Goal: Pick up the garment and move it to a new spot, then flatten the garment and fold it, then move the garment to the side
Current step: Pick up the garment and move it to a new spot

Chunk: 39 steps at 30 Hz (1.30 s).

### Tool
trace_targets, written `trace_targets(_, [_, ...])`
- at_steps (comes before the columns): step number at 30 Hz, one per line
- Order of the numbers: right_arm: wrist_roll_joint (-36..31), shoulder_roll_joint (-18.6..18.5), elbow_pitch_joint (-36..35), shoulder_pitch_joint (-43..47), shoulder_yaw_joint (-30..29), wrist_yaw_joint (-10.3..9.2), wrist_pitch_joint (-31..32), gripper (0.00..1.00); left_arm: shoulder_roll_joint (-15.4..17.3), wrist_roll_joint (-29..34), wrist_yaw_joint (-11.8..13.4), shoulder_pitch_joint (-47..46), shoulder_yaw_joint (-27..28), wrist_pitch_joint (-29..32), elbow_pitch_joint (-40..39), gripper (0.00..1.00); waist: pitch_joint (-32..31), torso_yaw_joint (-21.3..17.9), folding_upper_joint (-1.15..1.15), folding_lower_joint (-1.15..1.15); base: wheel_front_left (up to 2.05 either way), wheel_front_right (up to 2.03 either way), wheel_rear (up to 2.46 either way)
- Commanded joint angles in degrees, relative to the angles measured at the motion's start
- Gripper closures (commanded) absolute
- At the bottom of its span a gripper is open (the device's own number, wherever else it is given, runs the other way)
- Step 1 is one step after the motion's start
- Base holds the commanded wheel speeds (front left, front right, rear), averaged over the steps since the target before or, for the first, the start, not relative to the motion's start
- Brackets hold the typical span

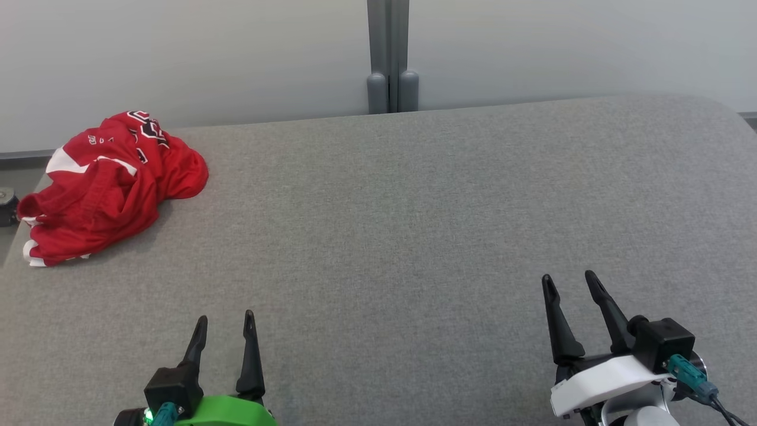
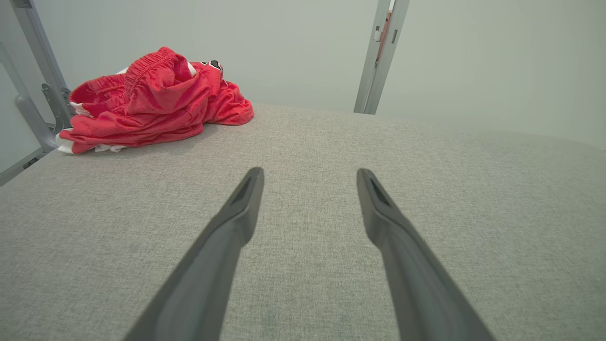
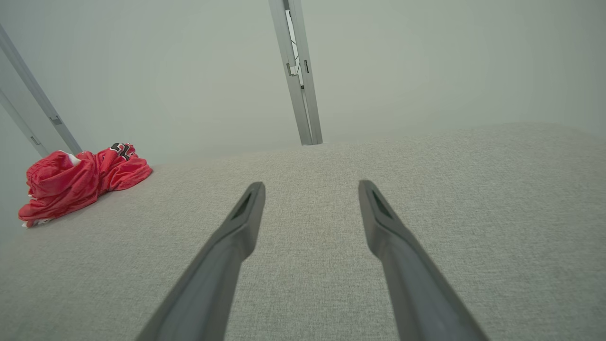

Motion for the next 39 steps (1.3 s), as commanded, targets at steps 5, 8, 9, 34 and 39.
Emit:
trace_targets(5, [-0.5, -0.2, -0.7, 1.2, -1.2, 0.02, -0.3, 0.0, 0.4, 0.3, -0.3, -1.3, -0.5, 0.0, -0.5, 0.0, 0.2, 4.6, 0.0, 0.0, 0.0, 0.0, 0.0])
trace_targets(8, [-0.2, -0.2, -1.0, 1.2, -1.5, 0.02, -0.3, 0.0, 0.4, 0.6, -0.3, -1.4, -0.6, 0.0, -0.6, 0.0, 0.4, 8.4, 0.0, 0.0, 0.0, 0.0, 0.0])
trace_targets(9, [0.0, -0.2, -1.1, 1.1, -1.3, 0.01, -0.3, 0.0, 0.4, 0.8, -0.2, -1.4, -0.4, 0.0, -0.6, 0.0, 0.4, 9.9, 0.0, 0.0, 0.0, 0.0, 0.0])
trace_targets(34, [-0.1, -0.3, 0.6, -2.2, 3.8, 0.01, -0.2, 0.0, 0.3, 0.7, 1.4, 1.4, 3.4, 0.0, -4.3, 0.0, 2.5, 29.4, 0.0, 0.0, 0.0, 0.0, 0.0])
trace_targets(39, [-0.4, -0.3, 0.1, -1.3, 3.1, 0.01, -0.2, 0.0, 0.3, 1.3, 1.2, 1.1, 2.6, 0.0, -3.7, 0.0, 3.5, 29.4, 0.0, 0.0, 0.0, 0.0, 0.0])
